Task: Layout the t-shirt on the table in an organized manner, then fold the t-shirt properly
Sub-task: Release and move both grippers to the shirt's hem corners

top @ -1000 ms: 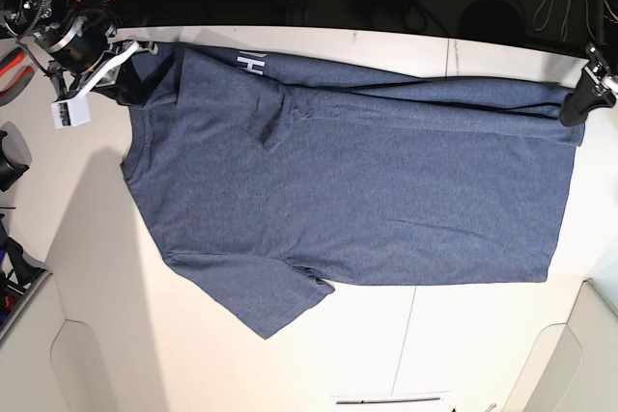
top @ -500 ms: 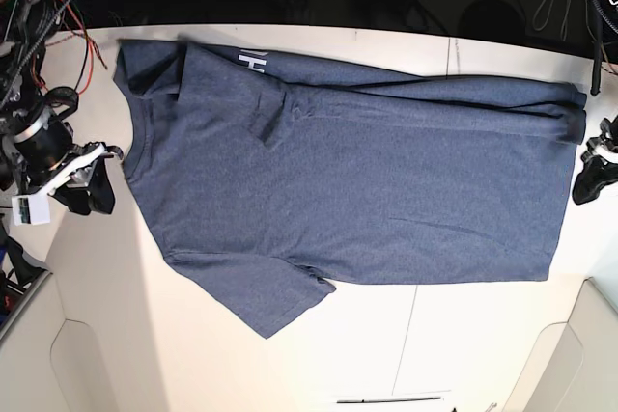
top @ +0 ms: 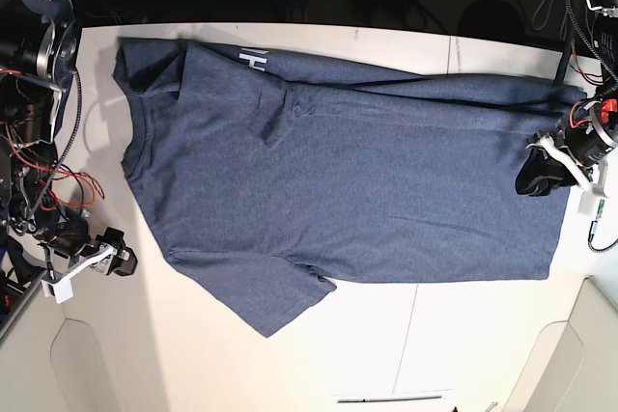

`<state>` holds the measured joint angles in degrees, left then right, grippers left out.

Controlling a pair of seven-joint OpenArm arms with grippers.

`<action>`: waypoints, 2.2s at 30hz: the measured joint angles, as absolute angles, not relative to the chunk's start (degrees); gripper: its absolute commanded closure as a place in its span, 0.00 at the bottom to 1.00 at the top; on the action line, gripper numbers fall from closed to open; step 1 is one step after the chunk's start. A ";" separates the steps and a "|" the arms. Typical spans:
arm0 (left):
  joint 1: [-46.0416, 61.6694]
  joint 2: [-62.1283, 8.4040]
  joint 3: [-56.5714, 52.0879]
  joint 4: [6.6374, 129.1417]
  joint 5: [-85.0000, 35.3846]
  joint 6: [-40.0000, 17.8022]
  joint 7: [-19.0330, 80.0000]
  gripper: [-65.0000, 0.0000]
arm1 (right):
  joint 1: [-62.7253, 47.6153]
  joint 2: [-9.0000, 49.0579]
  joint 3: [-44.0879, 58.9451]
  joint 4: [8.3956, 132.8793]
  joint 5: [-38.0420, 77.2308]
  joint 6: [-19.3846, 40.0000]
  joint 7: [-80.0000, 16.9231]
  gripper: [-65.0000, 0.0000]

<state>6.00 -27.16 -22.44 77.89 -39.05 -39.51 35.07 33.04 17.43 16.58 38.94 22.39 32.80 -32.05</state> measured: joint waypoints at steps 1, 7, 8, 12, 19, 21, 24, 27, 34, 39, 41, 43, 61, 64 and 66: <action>6.00 -27.14 -22.44 77.89 -39.09 -39.51 35.07 0.67 | 34.02 17.26 16.51 36.40 21.78 32.64 -30.72 0.49; 6.00 -27.14 -22.44 77.89 -39.07 -39.51 35.09 0.67 | 34.15 13.91 16.47 28.12 14.76 32.40 -24.51 0.49; 6.02 -27.14 -22.44 77.89 -39.05 -39.51 35.09 0.67 | 34.20 13.17 16.49 28.12 14.04 31.99 -24.64 0.49; 6.02 -27.16 -22.46 77.89 -38.83 -39.51 35.07 0.67 | 34.00 10.41 16.47 28.12 14.44 31.99 -23.68 0.49; 5.48 -27.14 -22.46 77.89 -36.40 -35.46 34.87 0.67 | 33.85 10.00 16.47 28.10 14.04 31.70 -23.97 0.99; 3.97 -27.11 -22.48 77.84 -34.30 -34.02 34.41 0.67 | 33.65 10.02 16.47 28.10 14.00 31.73 -24.10 1.00; -0.78 -27.18 -22.48 76.23 -32.40 -31.07 34.00 0.67 | 33.63 10.00 16.47 28.10 14.06 31.73 -24.05 1.00; -7.49 -27.51 -22.55 69.60 -31.48 -28.47 33.65 0.67 | 33.19 10.02 16.49 28.08 14.35 32.01 -23.35 1.00; -25.10 -30.33 -22.59 38.17 -31.33 -30.13 29.23 0.67 | 32.18 10.31 16.47 28.23 15.07 32.49 -22.59 1.00; -33.45 -34.28 -22.59 24.53 -31.44 -30.68 24.53 0.67 | 32.05 10.33 16.49 28.27 15.77 32.23 -22.74 1.00; -35.24 -35.75 -22.63 22.44 -30.52 -30.63 23.83 0.67 | 32.03 10.33 16.49 28.27 16.62 32.18 -22.76 1.00; -35.90 -36.69 -22.68 21.61 -28.73 -30.02 23.53 0.67 | 32.01 10.33 16.49 28.27 17.45 32.14 -22.96 1.00; -31.62 -35.57 -22.68 13.41 -26.50 -27.22 15.53 0.71 | 31.75 10.33 16.49 28.25 19.75 31.94 -23.18 1.00; -32.08 -34.92 -22.68 13.43 -25.26 -27.24 15.11 0.71 | 31.73 10.33 16.49 28.25 19.70 31.94 -23.20 1.00; -31.88 -34.15 -22.68 13.43 -23.22 -27.22 15.14 0.71 | 31.73 10.33 16.47 28.25 19.70 31.97 -23.20 1.00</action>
